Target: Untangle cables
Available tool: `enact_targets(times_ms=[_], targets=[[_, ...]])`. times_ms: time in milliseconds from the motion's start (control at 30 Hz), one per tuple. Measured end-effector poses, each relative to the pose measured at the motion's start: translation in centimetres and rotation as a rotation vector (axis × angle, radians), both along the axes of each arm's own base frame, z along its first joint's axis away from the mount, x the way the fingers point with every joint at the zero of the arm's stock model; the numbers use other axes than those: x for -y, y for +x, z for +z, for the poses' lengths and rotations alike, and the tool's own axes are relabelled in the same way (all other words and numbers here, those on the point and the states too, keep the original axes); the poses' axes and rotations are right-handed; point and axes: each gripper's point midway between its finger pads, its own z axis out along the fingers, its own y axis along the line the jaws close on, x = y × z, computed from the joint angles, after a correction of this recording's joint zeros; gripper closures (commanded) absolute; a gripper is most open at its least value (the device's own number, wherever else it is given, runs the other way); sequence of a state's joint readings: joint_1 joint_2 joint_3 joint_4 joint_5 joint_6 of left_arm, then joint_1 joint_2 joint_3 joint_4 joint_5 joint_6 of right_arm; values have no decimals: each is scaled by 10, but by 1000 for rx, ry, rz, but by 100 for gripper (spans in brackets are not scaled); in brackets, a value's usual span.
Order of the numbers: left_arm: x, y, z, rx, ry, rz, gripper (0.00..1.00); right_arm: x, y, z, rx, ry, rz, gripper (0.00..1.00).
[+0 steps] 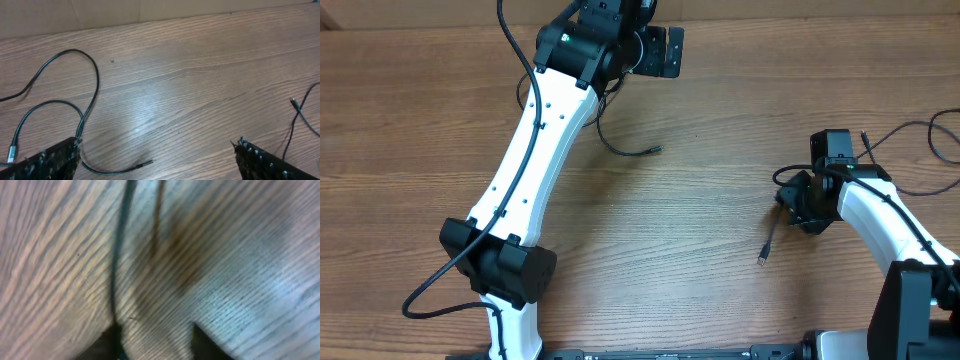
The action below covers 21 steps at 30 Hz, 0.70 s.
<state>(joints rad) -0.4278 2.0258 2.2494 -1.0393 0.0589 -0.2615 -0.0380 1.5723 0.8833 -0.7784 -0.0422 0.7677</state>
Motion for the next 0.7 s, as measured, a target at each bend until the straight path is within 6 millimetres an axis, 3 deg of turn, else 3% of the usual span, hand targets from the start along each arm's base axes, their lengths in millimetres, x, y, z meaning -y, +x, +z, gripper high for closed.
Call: enact_targets(times_ms=[33,500,600,633,667,700], targets=[[0,0,0,-1,0,0,0,0,0,0,-1,0,0,96],[0,0,0,-1,1,0,0,0,6,7,8,-6,58,96],[0,0,0,-2,1,0,0,1,33,49,55,-27,153,96],[0,0,0,-1,0,0,0,2,58,79,133,-45,191,96],[0,0,0,-1,1,0,0,3,92,125,269,-76,230,96],[0,0,0,-1,0,0,0,4,110,157,353,-98,253,96]])
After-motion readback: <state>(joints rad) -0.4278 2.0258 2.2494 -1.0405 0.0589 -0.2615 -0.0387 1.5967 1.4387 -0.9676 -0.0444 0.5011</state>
